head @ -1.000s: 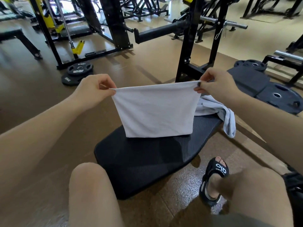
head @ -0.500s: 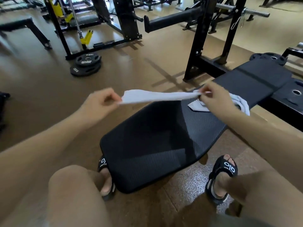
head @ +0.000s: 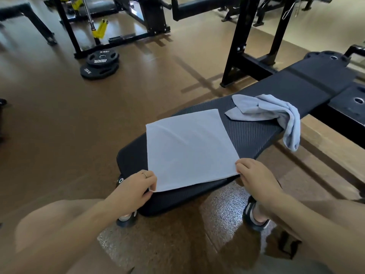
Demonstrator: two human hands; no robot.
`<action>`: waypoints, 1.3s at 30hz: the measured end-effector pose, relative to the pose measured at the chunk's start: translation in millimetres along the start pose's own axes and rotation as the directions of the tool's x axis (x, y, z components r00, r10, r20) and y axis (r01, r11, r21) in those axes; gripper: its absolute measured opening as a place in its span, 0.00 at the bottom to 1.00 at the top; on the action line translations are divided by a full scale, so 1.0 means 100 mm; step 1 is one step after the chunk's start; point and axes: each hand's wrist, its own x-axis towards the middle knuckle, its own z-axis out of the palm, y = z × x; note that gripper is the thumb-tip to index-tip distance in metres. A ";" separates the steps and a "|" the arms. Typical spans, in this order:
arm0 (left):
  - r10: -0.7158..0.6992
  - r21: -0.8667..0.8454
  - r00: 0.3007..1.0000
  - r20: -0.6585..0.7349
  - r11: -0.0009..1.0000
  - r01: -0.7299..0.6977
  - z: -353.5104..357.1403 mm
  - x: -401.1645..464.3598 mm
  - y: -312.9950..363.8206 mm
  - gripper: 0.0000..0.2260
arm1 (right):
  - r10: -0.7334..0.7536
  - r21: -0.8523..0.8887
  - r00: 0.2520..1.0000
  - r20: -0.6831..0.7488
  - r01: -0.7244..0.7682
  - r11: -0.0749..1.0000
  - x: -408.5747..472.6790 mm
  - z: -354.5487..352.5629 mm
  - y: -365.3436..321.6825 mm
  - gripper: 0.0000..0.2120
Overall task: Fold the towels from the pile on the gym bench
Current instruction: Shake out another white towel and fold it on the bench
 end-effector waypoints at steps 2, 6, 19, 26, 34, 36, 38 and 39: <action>0.023 0.041 1.000 -0.011 0.999 -0.023 0.04 -0.02 0.01 0.12 | 0.007 0.011 1.000 0.000 -0.007 1.000 -0.02 0.00 0.00 0.13; 0.070 0.098 0.997 -0.014 0.993 -0.069 0.03 -0.01 0.02 0.14 | 0.020 0.050 1.000 0.001 -0.020 0.999 -0.03 -0.01 -0.05 0.11; 0.101 0.161 0.987 0.122 0.980 -0.120 -0.12 -0.04 -0.01 0.06 | 0.067 -0.041 0.997 0.046 -0.065 0.997 0.02 -0.11 -0.17 0.14; -0.302 0.143 0.948 -0.103 0.938 0.315 -0.07 0.51 0.31 0.29 | 0.003 0.092 1.000 0.007 -0.004 0.996 0.59 -0.08 -1.04 0.29; -0.479 0.075 0.876 -0.062 0.873 0.482 0.44 0.23 0.16 0.31 | 0.078 0.003 0.967 0.244 -0.082 0.997 0.55 0.43 -1.19 0.35; -0.478 0.040 0.868 -0.135 0.872 0.487 0.34 0.29 0.20 0.31 | 0.076 0.039 0.978 0.193 -0.085 0.996 0.62 0.35 -1.23 0.35; -0.523 -0.038 0.825 -0.215 0.848 0.528 0.21 0.42 0.22 0.28 | 0.071 0.077 0.989 0.128 -0.081 0.994 0.78 0.27 -1.30 0.35; -0.558 -0.074 0.797 -0.232 0.827 0.557 0.16 0.50 0.21 0.26 | 0.072 0.083 0.992 0.106 -0.081 0.993 0.86 0.26 -1.34 0.35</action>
